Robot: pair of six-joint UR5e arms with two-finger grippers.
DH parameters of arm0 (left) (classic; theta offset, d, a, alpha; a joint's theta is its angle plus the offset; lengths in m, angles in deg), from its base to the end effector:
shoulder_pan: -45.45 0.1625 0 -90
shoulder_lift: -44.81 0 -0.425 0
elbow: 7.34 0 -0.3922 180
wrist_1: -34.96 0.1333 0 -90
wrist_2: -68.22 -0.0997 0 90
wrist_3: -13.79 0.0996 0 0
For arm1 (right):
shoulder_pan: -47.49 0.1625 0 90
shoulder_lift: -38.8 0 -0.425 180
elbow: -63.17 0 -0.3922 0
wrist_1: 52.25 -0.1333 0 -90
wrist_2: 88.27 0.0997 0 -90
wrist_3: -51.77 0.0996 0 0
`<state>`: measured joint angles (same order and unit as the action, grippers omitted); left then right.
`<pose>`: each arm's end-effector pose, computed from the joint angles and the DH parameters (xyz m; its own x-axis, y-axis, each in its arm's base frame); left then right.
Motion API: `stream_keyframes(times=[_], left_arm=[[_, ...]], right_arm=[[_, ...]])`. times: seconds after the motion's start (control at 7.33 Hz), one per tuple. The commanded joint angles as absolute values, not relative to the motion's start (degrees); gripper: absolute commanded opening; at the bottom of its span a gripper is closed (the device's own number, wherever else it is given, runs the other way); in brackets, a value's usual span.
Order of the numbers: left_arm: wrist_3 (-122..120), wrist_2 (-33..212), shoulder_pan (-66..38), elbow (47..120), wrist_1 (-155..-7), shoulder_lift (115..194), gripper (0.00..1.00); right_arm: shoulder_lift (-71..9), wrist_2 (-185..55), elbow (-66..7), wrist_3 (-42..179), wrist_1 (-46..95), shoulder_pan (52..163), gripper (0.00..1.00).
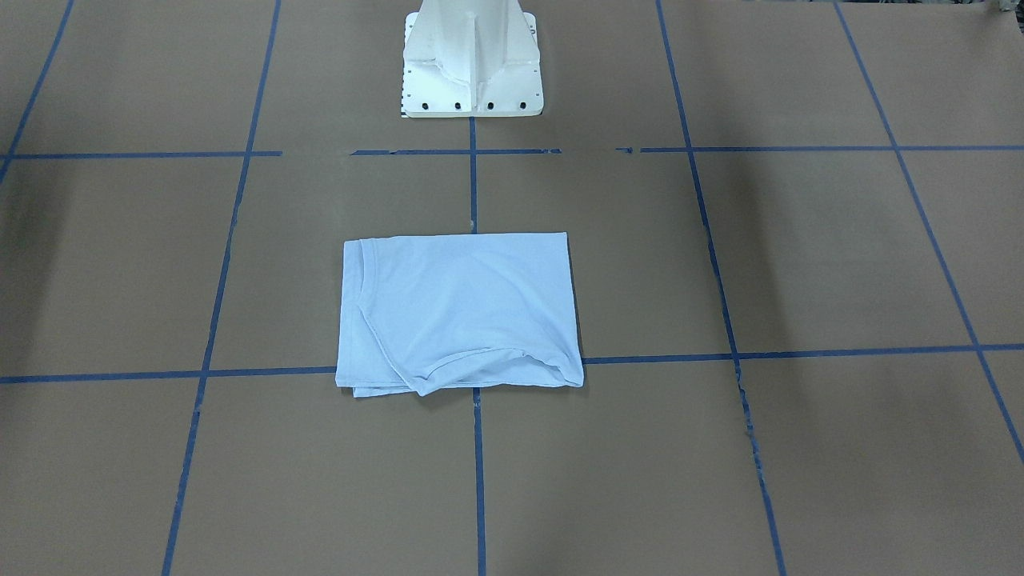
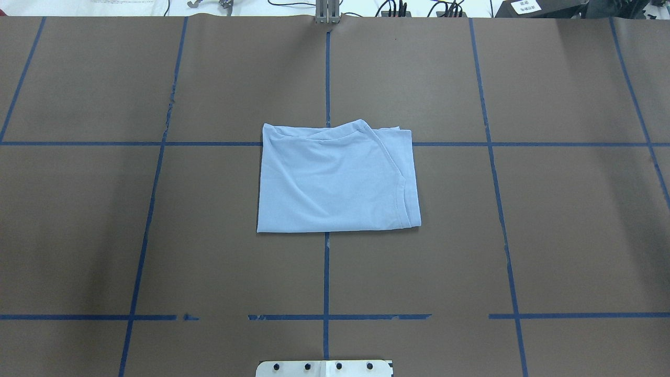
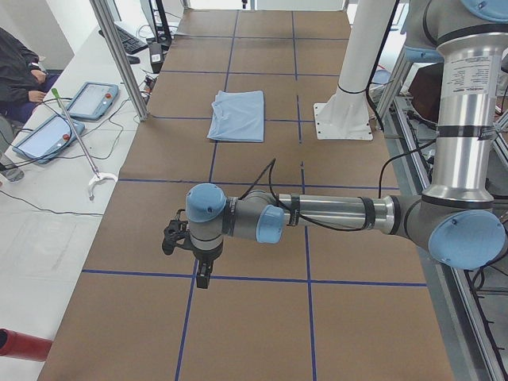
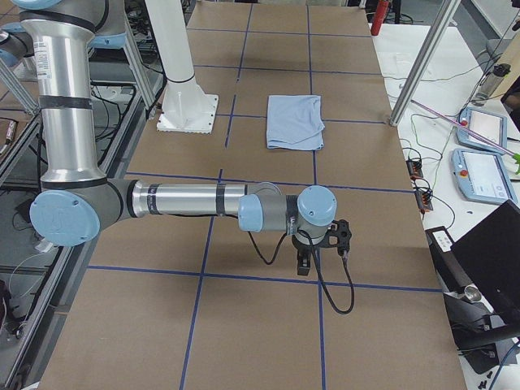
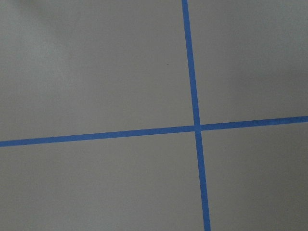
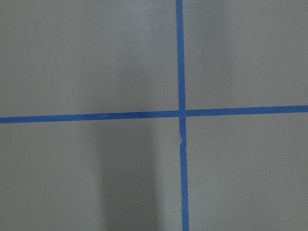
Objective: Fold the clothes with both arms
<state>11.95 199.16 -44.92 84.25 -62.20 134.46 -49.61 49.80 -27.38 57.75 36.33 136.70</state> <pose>-0.0713 -0.4987 0.6389 0.7554 0.0590 -0.6526 0.0307 0.9917 0.1252 0.0522 -0.5081 0.6329 0.6653 0.0489 0.7450 -0.0559 0.9983 -0.0156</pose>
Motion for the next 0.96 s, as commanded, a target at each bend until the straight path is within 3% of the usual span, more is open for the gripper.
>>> stream_keyframes(times=[0.0, 0.82], left_arm=[[11.94, 199.17, -44.9, 84.25, -62.07, 134.37, 1.0], [12.47, 199.26, -44.9, 84.25, -62.16, 134.37, 1.0]], right_arm=[[-49.45, 46.12, -27.71, 58.97, 35.29, 136.69, 1.0], [-49.71, 46.64, -27.8, 60.03, 35.38, 136.61, 1.0]])
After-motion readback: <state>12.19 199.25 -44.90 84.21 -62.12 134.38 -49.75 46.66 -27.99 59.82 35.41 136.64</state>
